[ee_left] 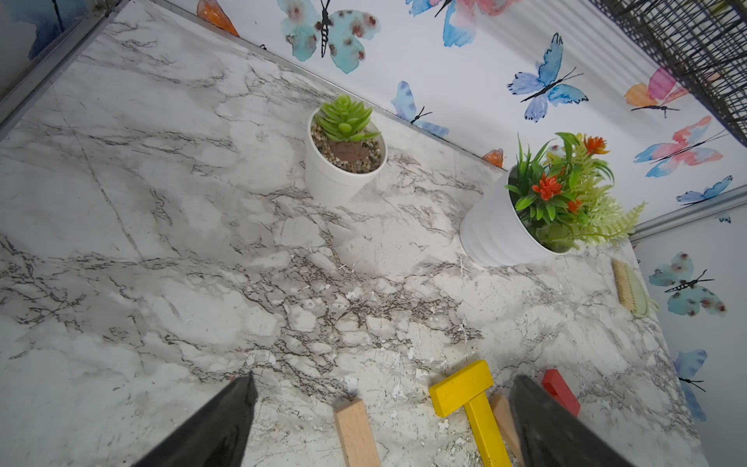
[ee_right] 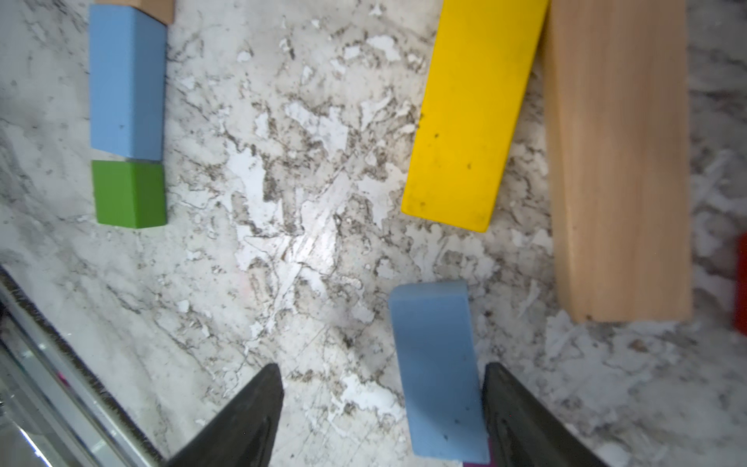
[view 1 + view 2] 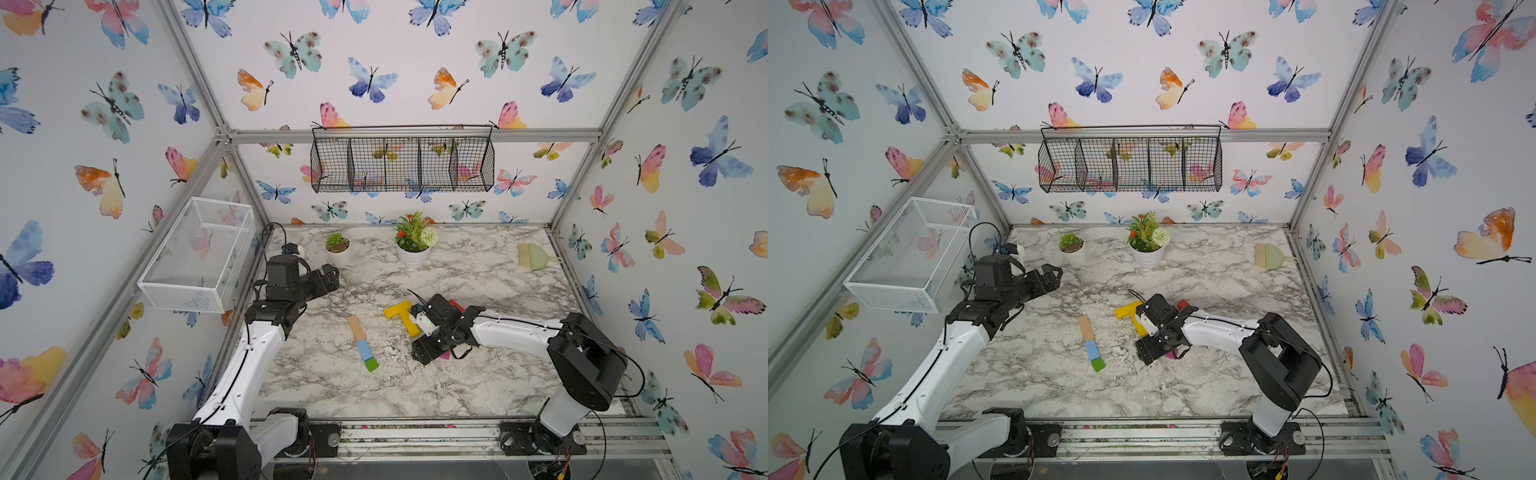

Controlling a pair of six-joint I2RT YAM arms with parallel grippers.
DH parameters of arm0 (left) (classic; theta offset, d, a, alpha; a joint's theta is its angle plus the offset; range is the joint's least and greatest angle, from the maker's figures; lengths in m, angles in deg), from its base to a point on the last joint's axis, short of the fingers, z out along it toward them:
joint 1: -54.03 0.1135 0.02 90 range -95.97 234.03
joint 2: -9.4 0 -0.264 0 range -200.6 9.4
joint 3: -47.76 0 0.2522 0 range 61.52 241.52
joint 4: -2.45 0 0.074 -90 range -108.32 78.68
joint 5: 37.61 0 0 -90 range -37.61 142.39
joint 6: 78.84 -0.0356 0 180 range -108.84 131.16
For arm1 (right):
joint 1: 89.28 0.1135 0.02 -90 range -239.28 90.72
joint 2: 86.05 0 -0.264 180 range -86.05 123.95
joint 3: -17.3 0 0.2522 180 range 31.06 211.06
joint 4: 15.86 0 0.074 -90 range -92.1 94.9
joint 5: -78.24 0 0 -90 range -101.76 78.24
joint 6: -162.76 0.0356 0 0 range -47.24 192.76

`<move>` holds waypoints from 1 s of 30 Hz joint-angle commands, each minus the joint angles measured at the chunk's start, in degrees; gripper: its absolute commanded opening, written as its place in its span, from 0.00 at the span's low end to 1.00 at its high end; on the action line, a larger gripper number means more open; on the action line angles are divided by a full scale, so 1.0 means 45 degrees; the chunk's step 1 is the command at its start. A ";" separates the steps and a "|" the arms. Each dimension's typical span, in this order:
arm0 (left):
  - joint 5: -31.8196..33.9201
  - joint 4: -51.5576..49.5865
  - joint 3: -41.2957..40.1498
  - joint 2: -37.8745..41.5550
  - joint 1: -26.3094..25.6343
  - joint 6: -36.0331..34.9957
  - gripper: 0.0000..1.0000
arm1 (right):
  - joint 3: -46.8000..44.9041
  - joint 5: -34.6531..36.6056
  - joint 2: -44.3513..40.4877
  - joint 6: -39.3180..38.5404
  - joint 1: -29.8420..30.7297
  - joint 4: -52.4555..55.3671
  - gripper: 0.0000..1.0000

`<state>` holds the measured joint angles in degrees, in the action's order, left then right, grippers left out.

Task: Assemble the letter v with building blocks
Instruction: Move the building block to the center of the board, then pick up the building block from the center of the board.

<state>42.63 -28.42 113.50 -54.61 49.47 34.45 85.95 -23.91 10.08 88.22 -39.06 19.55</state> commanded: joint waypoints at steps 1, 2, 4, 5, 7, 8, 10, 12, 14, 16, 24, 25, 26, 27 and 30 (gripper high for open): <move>-0.0107 -0.0134 0.0401 0.0201 0.0057 -0.0217 0.98 | -0.0082 -0.0779 -0.0166 0.0319 0.0185 -0.0218 0.79; -0.0116 -0.0131 0.0386 0.0201 0.0065 -0.0233 0.98 | -0.0053 -0.0841 -0.0089 0.0385 0.0254 -0.0305 0.79; -0.0117 -0.0138 0.0401 0.0201 0.0063 -0.0220 0.98 | -0.0028 -0.1004 0.0073 0.0554 0.0395 -0.0517 0.79; -0.0126 -0.0162 0.0401 0.0201 0.0064 -0.0233 0.98 | 0.0034 -0.1103 0.0180 0.0656 0.0484 -0.0624 0.79; -0.0126 -0.0164 0.0407 0.0210 0.0060 -0.0228 0.98 | 0.0094 -0.1208 0.0366 0.0778 0.0660 -0.0813 0.79; -0.0117 -0.0164 0.0383 0.0203 0.0060 -0.0217 0.98 | 0.0169 -0.1156 0.0496 0.0802 0.0742 -0.0845 0.79; -0.0152 -0.0164 0.0384 0.0182 0.0065 -0.0221 0.98 | 0.0300 -0.1164 0.0741 0.0841 0.0861 -0.0902 0.79; -0.0233 -0.0184 0.0396 0.0181 0.0056 -0.0230 0.98 | 0.0446 -0.1209 0.0896 0.0965 0.0963 -0.1034 0.79; -0.0392 -0.0237 0.0412 0.0098 0.0071 -0.0327 0.98 | 0.0597 -0.1264 0.0960 0.1087 0.1038 -0.1166 0.79; -0.0287 -0.0612 0.0573 -0.0131 0.0063 -0.0403 0.98 | 0.0868 -0.1233 0.1063 0.1237 0.1067 -0.1178 0.79; 0.0764 -0.1832 0.1367 -0.0720 -0.1144 -0.0794 0.99 | 0.1831 0.2776 0.0221 0.1600 0.1008 0.0648 0.82; 0.1138 -0.2294 0.1631 -0.1013 -0.1713 -0.0860 0.99 | 0.1854 0.3159 0.0039 0.1583 0.0728 0.0933 0.83; 0.1507 -0.2910 0.1941 -0.1350 -0.2316 -0.0866 0.99 | 0.1782 0.3145 -0.0129 0.1583 0.0256 0.1155 0.83; 0.1806 -0.3386 0.2211 -0.1607 -0.2780 -0.0872 0.99 | 0.1663 0.3012 -0.0269 0.1581 -0.0254 0.1217 0.83; 0.2397 -0.4380 0.2620 -0.2040 -0.4453 -0.0447 1.00 | 0.1143 0.3163 -0.0863 0.1348 -0.1561 0.1361 0.84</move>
<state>48.81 -40.05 123.86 -62.59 34.79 31.98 92.68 -14.55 8.75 94.56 -41.90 21.23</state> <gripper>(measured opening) 0.996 0.836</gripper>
